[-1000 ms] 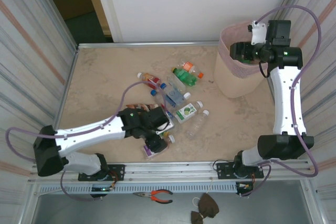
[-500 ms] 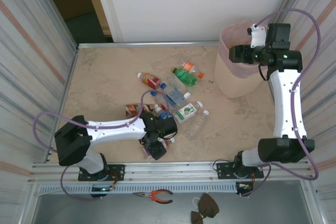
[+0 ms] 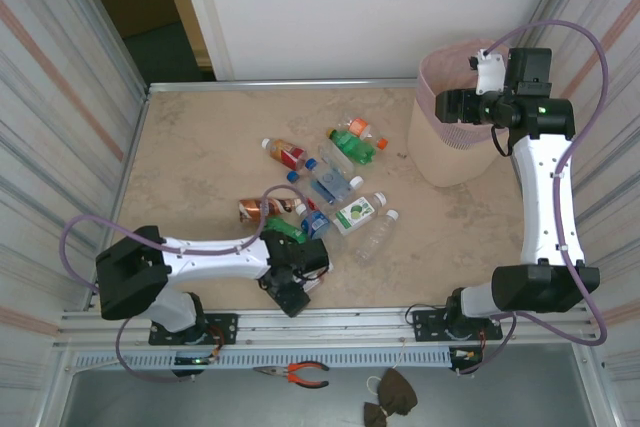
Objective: Put the plastic bottles in the bin
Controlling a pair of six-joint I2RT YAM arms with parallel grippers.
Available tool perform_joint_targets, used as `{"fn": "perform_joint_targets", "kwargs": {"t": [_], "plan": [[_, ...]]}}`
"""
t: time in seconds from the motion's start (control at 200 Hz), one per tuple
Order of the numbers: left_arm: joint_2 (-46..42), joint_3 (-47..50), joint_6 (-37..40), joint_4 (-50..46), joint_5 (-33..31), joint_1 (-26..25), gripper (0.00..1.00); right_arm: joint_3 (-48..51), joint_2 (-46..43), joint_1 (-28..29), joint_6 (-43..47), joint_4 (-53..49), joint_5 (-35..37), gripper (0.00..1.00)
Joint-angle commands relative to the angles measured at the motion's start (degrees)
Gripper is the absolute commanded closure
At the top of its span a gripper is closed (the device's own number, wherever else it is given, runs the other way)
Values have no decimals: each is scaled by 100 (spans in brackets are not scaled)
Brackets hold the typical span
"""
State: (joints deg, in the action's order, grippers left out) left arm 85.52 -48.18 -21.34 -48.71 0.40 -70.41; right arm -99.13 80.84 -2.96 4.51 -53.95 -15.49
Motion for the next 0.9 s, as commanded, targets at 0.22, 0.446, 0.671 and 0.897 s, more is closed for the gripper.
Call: {"fn": "perform_joint_targets", "kwargs": {"t": [0.22, 0.446, 0.671, 0.897], "plan": [[343, -1, -133, 151, 41, -210, 30, 7, -144, 84, 24, 89, -100, 14], [310, -34, -126, 81, 49, -275, 36, 13, -192, 113, 41, 62, -62, 14], [75, -93, -43, -41, 150, -479, 41, 16, -335, 198, 19, 28, 36, 14], [-495, -337, 188, 22, 101, -529, 45, -27, -603, 526, -59, -45, 98, 14]]}}
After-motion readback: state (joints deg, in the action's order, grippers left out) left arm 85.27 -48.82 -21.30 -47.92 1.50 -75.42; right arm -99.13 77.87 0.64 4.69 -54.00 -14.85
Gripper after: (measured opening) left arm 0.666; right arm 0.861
